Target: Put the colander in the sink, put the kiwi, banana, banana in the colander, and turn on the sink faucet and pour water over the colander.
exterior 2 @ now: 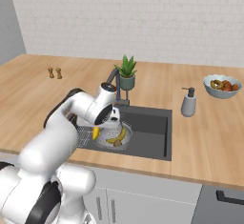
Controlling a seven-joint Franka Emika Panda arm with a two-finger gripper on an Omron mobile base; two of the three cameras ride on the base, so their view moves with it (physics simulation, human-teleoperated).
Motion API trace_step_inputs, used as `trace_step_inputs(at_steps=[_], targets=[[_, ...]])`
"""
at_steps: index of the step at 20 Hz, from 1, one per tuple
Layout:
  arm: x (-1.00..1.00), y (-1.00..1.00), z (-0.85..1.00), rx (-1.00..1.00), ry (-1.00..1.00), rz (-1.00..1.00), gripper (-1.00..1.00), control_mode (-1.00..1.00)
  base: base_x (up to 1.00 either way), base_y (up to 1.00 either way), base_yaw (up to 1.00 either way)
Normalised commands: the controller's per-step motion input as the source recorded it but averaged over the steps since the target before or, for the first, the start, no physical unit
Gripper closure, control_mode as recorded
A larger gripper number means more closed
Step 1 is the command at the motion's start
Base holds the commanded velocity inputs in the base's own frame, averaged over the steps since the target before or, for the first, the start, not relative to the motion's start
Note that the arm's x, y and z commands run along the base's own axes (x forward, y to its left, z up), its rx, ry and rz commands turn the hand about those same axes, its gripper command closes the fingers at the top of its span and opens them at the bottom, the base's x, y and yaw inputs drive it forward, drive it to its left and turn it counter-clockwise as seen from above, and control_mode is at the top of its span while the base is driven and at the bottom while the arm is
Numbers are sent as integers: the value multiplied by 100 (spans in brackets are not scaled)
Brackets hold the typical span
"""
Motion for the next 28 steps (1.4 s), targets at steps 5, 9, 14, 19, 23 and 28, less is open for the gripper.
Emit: trace_step_inputs(at_steps=[5,9,14,19,23,28], targets=[[50,-77,-10,1,8,-4,100,-100,0,0,0],[42,-30,-38,0,1,-7,100,-100,0,0,0],[37,-24,-37,0,0,-6,100,-100,0,0,0],[23,-11,-38,0,0,-5,100,-100,0,0,0],[28,0,-43,4,0,-7,100,-100,0,0,0],[34,4,-20,3,0,-7,100,-100,0,0,0]])
